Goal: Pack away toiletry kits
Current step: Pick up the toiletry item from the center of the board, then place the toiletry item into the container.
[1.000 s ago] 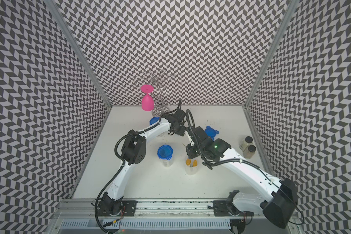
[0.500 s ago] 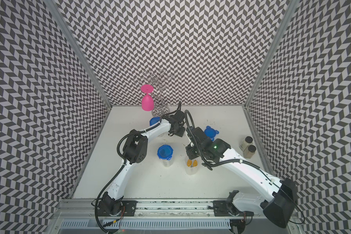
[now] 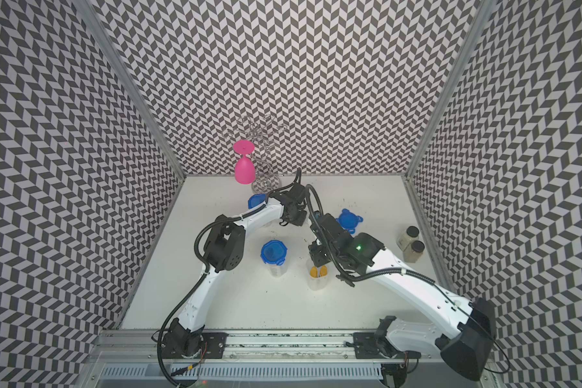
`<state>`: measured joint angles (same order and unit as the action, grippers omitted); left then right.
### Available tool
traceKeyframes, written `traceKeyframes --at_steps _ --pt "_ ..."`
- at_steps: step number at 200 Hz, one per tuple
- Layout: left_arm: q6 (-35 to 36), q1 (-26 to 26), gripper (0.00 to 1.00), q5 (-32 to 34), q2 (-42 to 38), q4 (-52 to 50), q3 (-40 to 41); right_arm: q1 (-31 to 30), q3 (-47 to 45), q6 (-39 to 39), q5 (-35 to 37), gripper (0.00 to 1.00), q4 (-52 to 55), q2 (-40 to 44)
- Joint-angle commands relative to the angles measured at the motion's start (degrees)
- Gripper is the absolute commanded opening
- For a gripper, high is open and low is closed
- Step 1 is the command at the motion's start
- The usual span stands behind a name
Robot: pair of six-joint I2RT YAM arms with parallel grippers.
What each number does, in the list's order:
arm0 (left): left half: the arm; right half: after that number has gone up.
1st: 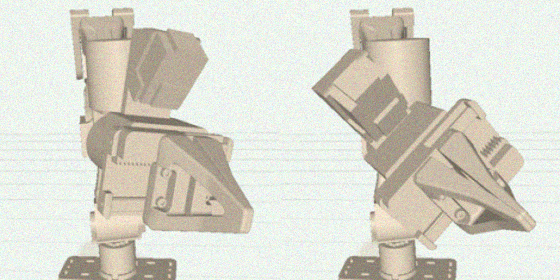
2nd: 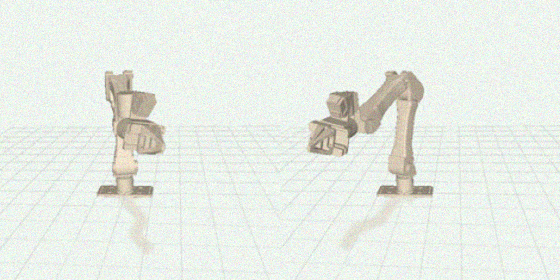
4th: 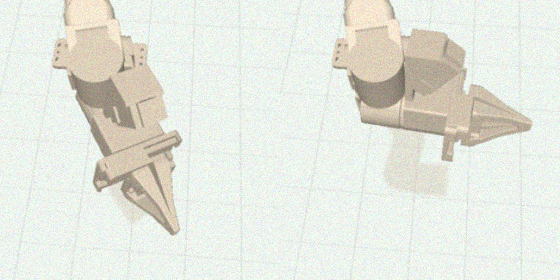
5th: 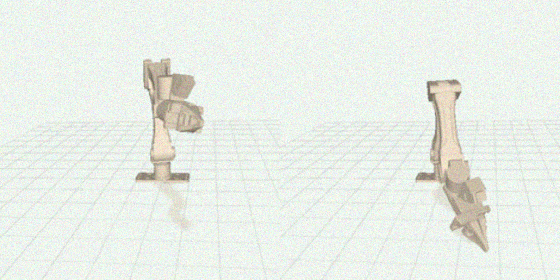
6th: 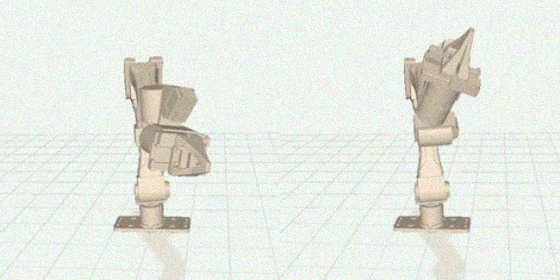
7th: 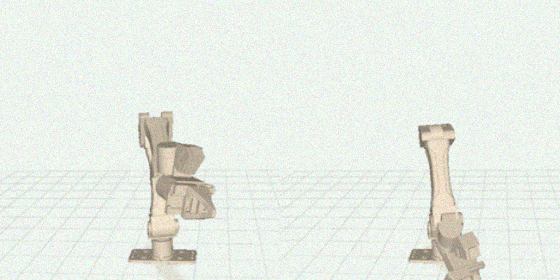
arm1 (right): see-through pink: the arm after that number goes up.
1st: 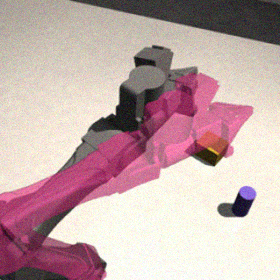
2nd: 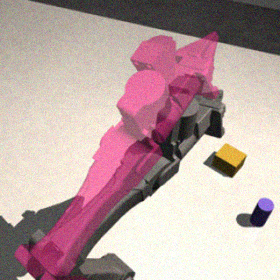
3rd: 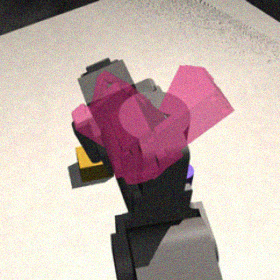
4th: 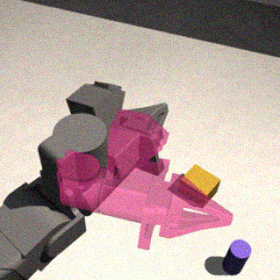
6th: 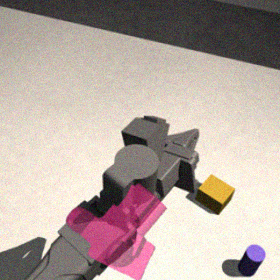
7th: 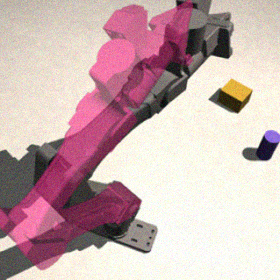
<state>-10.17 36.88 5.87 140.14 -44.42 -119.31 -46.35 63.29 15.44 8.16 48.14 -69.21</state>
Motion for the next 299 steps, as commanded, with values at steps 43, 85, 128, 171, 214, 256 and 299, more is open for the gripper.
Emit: traceKeyframes --at_steps 43,85,128,171,214,256,299 --pt "-0.1 0.2 0.00 -1.4 -2.0 -0.9 1.7 -0.4 -2.8 -1.0 1.2 0.06 -4.3 -1.2" --pt "3.7 0.3 0.00 -4.7 -8.9 0.9 3.3 -0.4 -4.1 -0.6 1.7 0.37 -5.6 0.8" --pt "7.1 0.1 0.00 -9.5 -20.3 5.2 11.9 -0.4 -3.5 1.5 4.7 0.55 -7.5 5.3" --pt "12.4 1.0 0.00 -15.3 -42.8 24.7 37.2 7.3 0.8 5.3 -7.4 0.76 -12.1 8.7" --pt "14.3 4.9 0.00 -19.7 -60.5 39.4 57.1 18.6 -0.9 11.0 -34.9 0.81 -22.5 6.6" --pt "14.4 8.7 0.00 -19.4 -64.2 38.6 60.8 19.8 -6.8 14.0 -49.3 0.79 -32.6 4.8" --pt "14.7 13.5 0.00 -18.5 -64.6 38.8 60.8 19.8 -9.2 14.3 -50.4 0.67 -31.7 3.6"
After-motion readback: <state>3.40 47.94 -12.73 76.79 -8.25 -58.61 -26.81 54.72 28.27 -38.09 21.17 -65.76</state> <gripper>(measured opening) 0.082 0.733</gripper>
